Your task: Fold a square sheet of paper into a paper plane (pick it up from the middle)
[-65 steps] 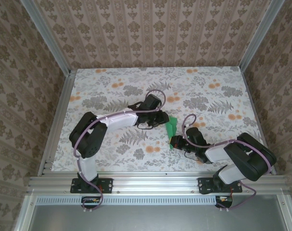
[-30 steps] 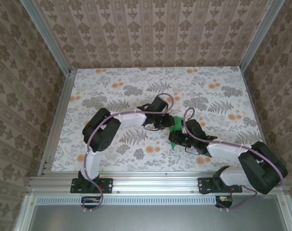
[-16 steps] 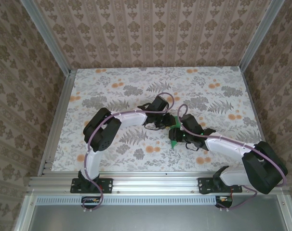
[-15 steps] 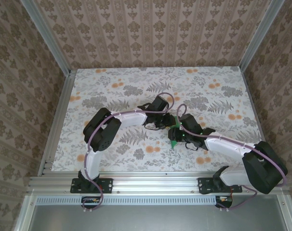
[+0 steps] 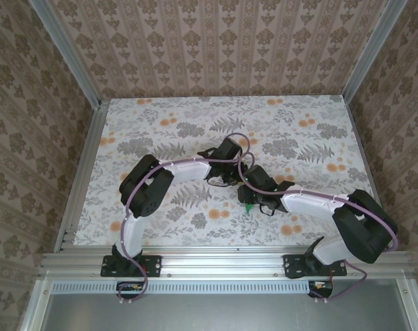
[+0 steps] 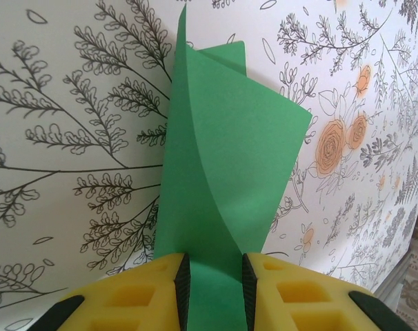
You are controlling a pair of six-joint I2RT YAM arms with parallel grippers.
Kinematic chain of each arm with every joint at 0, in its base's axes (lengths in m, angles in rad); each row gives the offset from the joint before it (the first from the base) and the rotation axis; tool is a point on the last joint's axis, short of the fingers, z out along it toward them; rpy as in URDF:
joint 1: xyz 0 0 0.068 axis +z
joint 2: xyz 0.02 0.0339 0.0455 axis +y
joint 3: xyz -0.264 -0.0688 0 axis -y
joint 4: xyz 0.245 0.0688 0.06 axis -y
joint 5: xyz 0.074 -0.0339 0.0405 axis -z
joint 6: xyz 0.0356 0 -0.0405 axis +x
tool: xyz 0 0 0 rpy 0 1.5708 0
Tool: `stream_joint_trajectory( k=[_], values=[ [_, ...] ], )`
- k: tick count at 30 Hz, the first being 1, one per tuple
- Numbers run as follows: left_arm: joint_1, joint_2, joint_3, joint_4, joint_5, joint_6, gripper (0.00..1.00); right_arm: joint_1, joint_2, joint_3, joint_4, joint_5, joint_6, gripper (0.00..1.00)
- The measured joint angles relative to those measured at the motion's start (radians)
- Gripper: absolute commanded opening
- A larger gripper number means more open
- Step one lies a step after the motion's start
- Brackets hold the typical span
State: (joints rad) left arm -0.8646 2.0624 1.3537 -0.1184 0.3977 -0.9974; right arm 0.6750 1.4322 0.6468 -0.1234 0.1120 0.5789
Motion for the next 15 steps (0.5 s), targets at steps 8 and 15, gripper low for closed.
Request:
stream_joint_trajectory(
  k=[8,15],
  values=[
    [0.0,0.0,0.0,0.0,0.0,0.0,0.29,0.008,0.047,0.042,-0.002,0.045,0.001,0.32],
    [0.0,0.0,0.0,-0.002,-0.001,-0.001,0.29,0.013,0.062,0.052,-0.008,0.088,-0.008,0.14]
  ],
)
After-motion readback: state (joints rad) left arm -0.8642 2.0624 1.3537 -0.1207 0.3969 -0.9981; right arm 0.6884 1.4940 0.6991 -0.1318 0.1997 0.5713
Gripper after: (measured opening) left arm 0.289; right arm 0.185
